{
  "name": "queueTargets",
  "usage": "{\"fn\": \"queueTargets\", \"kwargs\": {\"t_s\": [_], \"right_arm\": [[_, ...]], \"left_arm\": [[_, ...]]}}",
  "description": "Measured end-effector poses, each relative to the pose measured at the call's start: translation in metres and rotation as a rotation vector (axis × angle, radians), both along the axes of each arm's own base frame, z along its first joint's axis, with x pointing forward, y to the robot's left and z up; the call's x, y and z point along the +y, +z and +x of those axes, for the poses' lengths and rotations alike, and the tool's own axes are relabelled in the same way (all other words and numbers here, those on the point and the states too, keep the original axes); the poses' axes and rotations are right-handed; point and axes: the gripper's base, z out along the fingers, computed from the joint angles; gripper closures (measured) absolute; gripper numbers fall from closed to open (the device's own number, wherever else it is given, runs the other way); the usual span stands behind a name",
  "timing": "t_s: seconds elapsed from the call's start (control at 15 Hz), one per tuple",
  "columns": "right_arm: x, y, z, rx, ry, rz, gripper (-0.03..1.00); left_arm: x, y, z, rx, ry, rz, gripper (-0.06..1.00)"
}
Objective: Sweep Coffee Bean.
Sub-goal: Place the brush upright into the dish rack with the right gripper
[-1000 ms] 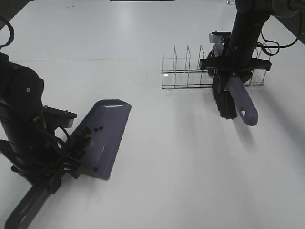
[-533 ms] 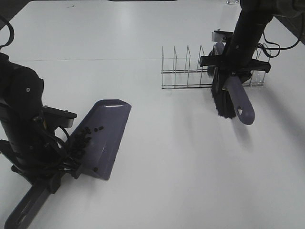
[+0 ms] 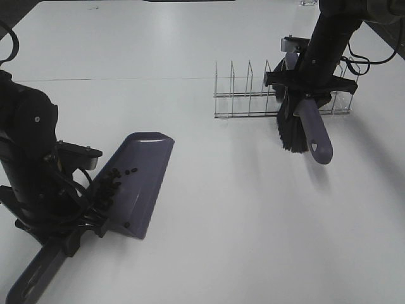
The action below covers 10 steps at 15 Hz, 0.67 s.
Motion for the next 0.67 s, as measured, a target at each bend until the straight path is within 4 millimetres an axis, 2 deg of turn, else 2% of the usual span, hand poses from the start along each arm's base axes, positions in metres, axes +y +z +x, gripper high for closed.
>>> {"fn": "queueTargets", "kwargs": {"t_s": [0.27, 0.47, 0.67], "right_arm": [[-0.0016, 0.0000, 0.0000, 0.004, -0.008, 0.009, 0.66], [0.0013, 0.0010, 0.0004, 0.002, -0.018, 0.042, 0.47], [0.0022, 0.0011, 0.0003, 0.004, -0.021, 0.052, 0.34]], "left_arm": [[0.0000, 0.0000, 0.0000, 0.000, 0.000, 0.000, 0.61], [0.0000, 0.0000, 0.0001, -0.001, 0.000, 0.000, 0.61], [0.0000, 0.0000, 0.0001, -0.001, 0.000, 0.000, 0.61]]}}
